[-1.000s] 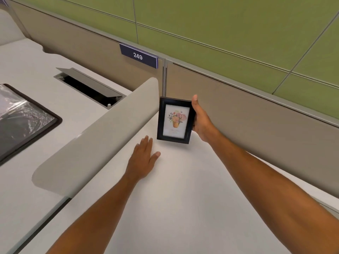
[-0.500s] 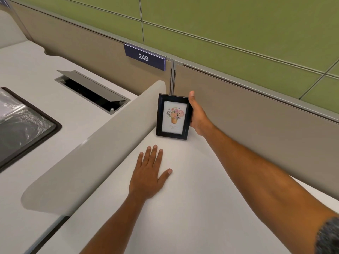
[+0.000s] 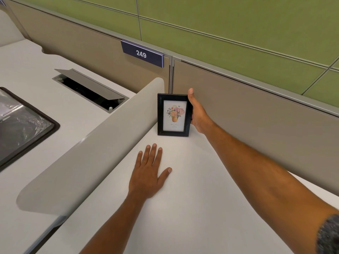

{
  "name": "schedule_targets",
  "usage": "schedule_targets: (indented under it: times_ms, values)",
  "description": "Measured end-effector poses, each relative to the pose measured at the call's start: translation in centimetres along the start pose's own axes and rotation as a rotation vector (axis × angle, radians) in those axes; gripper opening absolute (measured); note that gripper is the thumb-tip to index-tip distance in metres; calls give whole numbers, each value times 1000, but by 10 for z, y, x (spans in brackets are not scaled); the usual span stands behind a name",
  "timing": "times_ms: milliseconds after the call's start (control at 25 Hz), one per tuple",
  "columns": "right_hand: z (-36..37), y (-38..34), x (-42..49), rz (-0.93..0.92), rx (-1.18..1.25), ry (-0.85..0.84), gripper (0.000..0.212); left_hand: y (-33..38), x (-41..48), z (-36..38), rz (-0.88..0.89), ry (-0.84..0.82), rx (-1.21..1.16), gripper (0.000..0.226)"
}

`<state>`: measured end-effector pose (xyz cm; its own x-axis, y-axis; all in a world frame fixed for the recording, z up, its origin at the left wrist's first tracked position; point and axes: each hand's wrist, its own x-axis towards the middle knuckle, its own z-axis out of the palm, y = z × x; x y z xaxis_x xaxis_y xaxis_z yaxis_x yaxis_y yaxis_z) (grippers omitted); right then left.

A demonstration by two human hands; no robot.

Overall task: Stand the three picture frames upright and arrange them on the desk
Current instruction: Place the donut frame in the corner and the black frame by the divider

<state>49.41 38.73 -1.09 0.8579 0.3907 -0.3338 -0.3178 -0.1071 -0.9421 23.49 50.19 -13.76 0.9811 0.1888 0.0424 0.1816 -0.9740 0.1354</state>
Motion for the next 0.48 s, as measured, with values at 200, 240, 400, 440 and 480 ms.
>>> schedule_targets:
  times_ms: [200, 240, 400, 440, 480]
  values:
    - [1, 4, -3, -4, -16, 2, 73, 1, 0, -2, -2, 7, -11, 87]
    - [1, 5, -4, -7, -25, 0, 73, 0, 0, -1, -1, 11, -14, 87]
    - [0, 2, -8, -2, -77, -14, 80, -1, 0, 1, -2, 7, -12, 87]
    - [0, 1, -10, 3, -97, -21, 81, -1, 0, 1, -3, 11, -14, 87]
    - [-2, 1, -13, 9, -115, -26, 81, -1, 0, 1, -3, 15, -19, 87]
